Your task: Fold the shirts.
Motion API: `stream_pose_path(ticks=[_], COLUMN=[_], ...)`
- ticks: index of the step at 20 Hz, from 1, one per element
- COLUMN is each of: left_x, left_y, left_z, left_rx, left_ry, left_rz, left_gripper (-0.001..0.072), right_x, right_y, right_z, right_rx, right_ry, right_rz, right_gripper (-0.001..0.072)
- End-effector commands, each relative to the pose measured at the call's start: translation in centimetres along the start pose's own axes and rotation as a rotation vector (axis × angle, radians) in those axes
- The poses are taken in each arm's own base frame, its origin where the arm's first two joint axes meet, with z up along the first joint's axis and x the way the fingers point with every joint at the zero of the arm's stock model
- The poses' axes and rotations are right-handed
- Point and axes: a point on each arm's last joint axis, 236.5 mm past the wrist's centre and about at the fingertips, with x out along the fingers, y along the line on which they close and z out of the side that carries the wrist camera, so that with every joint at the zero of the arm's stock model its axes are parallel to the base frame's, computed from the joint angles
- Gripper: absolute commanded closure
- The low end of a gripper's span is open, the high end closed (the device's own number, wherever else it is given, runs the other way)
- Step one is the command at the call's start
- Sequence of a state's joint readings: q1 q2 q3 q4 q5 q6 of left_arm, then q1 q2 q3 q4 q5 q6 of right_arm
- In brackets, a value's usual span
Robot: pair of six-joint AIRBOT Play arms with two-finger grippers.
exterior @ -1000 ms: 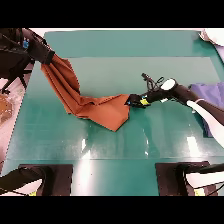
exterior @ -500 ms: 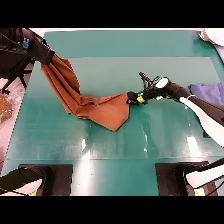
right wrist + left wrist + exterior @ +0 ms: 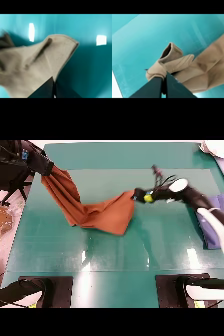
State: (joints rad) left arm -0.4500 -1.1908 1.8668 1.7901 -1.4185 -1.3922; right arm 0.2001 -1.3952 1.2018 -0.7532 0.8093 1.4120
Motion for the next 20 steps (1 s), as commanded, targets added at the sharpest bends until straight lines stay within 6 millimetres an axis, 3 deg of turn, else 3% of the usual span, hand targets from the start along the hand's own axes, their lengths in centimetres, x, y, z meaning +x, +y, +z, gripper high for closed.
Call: stream_pose_path(ticks=[1, 3, 5, 7, 9, 12, 15, 17, 20], left_x=[-1.4, -4.0, -7.4, -10.6, -14.0, -19.8, -24.2, -26.3, -27.4], left_y=[2.4, 6.6, 10.4, 11.9, 11.7, 10.4, 6.3, 2.8, -1.1], left_z=[1.8, 3.0, 3.1, 2.7, 2.2, 1.2, 1.2, 1.9, 2.6], left_rx=[-0.078, -0.199, -0.292, -0.326, -0.337, -0.353, -0.339, -0.316, -0.288], left_ry=[-0.086, -0.168, -0.224, -0.273, -0.321, -0.414, -0.517, -0.581, -0.608], left_rz=[0.068, 0.153, 0.223, 0.255, 0.258, 0.225, 0.071, -0.075, -0.248], left_gripper=[0.0685, 0.0685, 0.0685, 0.0686, 0.0686, 0.0685, 0.0685, 0.0685, 0.0685], right_x=[-10.5, -18.1, -24.4, -28.9, -33.3, -38.5, -40.3, -42.1, -44.9], right_y=[4.3, 6.6, 8.0, 8.8, 10.6, 13.4, 15.8, 18.0, 21.1], right_z=[7.9, 11.6, 13.0, 12.6, 11.8, 9.2, 5.1, 3.0, 0.5], right_rx=[-0.104, -0.158, -0.209, -0.26, -0.35, -0.418, -0.484, -0.536, -0.604], right_ry=[-0.292, -0.455, -0.547, -0.587, -0.661, -0.764, -0.755, -0.805, -0.912], right_rz=[0.041, 0.047, 0.032, 0.001, -0.036, -0.075, -0.091, -0.087, -0.083], right_gripper=[0.0699, 0.07, 0.07, 0.07, 0.0701, 0.07, 0.07, 0.07, 0.07])
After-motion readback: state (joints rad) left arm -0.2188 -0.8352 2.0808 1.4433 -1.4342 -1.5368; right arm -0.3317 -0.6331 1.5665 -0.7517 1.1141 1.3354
